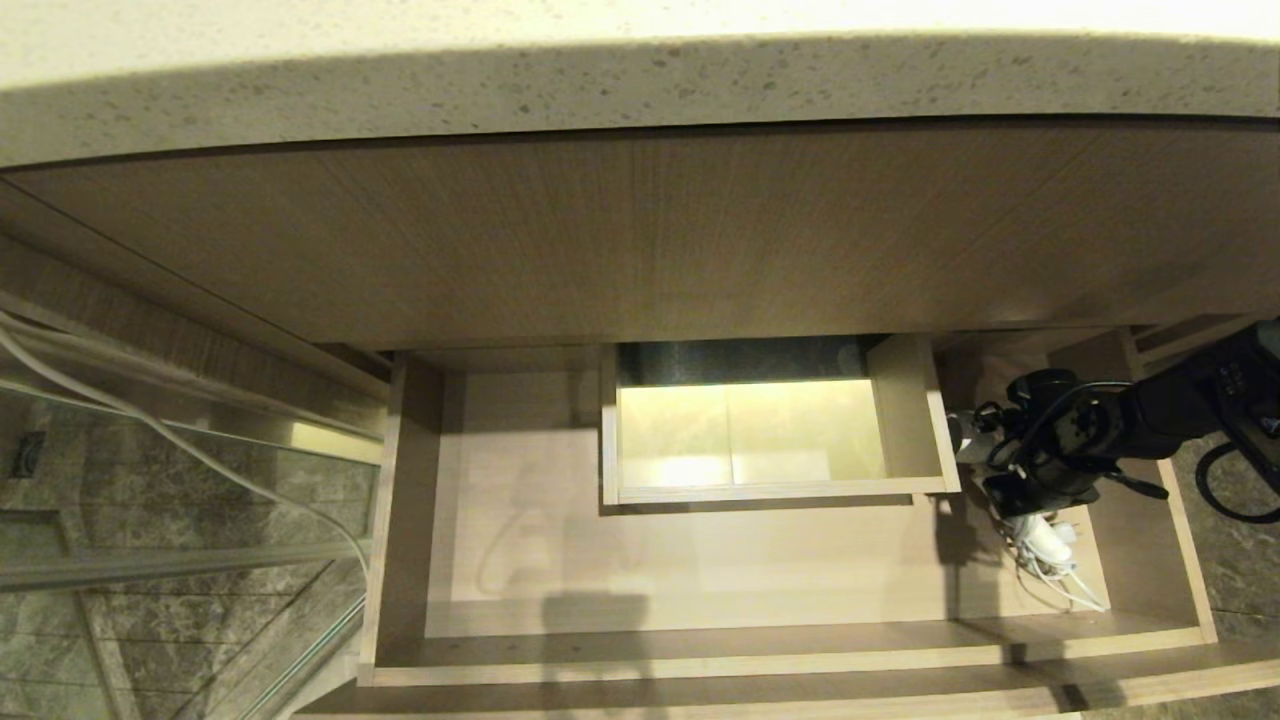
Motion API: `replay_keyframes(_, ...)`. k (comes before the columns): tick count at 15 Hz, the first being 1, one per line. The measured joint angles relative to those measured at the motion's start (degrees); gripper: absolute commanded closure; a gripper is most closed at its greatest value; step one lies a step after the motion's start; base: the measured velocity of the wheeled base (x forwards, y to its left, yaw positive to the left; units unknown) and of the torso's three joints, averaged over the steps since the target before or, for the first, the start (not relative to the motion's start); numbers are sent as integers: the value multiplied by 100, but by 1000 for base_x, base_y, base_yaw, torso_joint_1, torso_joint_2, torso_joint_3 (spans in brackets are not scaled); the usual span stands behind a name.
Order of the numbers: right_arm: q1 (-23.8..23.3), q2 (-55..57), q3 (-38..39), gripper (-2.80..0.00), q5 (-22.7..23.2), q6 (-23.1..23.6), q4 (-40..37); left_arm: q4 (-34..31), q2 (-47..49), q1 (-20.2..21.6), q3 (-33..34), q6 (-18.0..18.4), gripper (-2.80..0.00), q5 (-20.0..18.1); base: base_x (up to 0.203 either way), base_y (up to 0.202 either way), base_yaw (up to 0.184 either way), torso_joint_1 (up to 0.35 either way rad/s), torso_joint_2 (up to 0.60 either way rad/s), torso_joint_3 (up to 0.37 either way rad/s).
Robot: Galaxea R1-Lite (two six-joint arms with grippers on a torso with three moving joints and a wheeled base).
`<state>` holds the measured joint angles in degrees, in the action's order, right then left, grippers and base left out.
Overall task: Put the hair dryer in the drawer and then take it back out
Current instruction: Take the hairdryer out
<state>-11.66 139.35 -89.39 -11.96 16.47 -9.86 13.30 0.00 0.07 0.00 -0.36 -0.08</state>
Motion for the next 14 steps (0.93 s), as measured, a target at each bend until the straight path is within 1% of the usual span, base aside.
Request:
replay_keyframes(3, -28, -194, 107, 0, -5, 76, -17, 2, 0, 0, 0, 4, 0, -2, 0, 0, 0, 0, 0, 0)
replay_keyframes(10, -37, -446, 191, 0, -7, 92, -16, 1, 0, 0, 0, -1, 0, -1, 0, 0, 0, 0, 0, 0)
replay_keyframes(14, -63, -546, 196, 0, -7, 236, -16, 1, 0, 0, 0, 1, 0, -1, 0, 0, 0, 0, 0, 0)
